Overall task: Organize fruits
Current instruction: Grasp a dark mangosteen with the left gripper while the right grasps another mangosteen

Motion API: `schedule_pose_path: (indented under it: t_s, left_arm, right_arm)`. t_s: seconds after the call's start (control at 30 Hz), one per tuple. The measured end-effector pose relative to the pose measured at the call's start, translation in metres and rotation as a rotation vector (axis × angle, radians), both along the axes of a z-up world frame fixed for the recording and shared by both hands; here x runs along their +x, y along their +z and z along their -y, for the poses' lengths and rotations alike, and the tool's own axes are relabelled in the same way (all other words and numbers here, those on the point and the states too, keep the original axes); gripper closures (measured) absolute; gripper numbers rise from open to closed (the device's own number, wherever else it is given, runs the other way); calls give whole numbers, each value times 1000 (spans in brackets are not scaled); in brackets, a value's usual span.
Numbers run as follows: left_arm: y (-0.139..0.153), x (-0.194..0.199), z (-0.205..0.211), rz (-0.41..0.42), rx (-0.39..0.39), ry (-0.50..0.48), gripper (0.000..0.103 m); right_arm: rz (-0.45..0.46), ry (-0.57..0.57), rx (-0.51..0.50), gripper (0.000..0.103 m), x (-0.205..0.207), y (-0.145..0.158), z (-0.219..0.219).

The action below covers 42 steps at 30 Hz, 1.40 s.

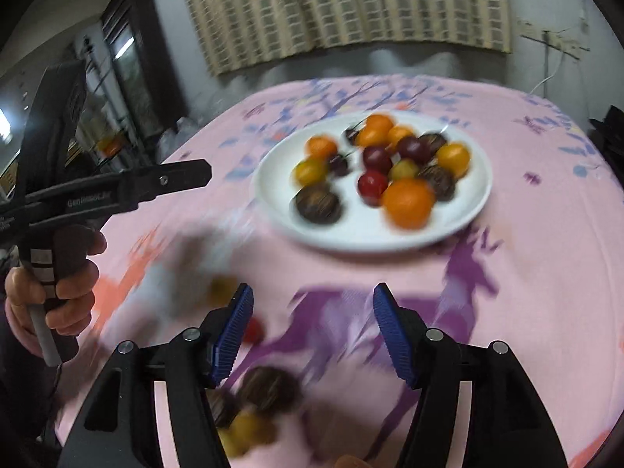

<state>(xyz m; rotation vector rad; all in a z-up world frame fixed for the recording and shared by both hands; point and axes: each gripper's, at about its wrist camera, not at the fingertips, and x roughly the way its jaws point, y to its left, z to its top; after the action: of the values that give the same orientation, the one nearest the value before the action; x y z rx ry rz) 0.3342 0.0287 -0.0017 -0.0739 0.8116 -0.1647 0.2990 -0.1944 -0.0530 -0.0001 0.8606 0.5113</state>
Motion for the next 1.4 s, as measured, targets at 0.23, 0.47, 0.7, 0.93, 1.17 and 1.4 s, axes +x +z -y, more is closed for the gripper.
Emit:
schedule_pose_path:
  t_s: [0.23, 0.47, 0.7, 0.93, 1.17, 1.4]
  left_arm:
    - [-22, -71, -18, 24, -35, 8, 10]
    - [-32, -92, -5, 32, -13, -84, 10]
    - [-44, -106, 33, -5, -1, -310, 21]
    - [-57, -101, 54, -63, -59, -398, 39]
    - [-70, -89, 61, -121, -70, -399, 66]
    - [-76, -94, 79, -104, 28, -382, 68]
  right_arm:
    - [-74, 11, -75, 41, -20, -25, -22]
    - [-95, -5, -49, 65, -27, -30, -18]
    - [-19, -135, 81, 65, -34, -7, 28]
    - [-17, -128, 97, 65, -36, -4, 29]
    - [-11, -125, 102, 64, -37, -1, 29]
    - [-3, -125, 97, 64, -39, 0, 29]
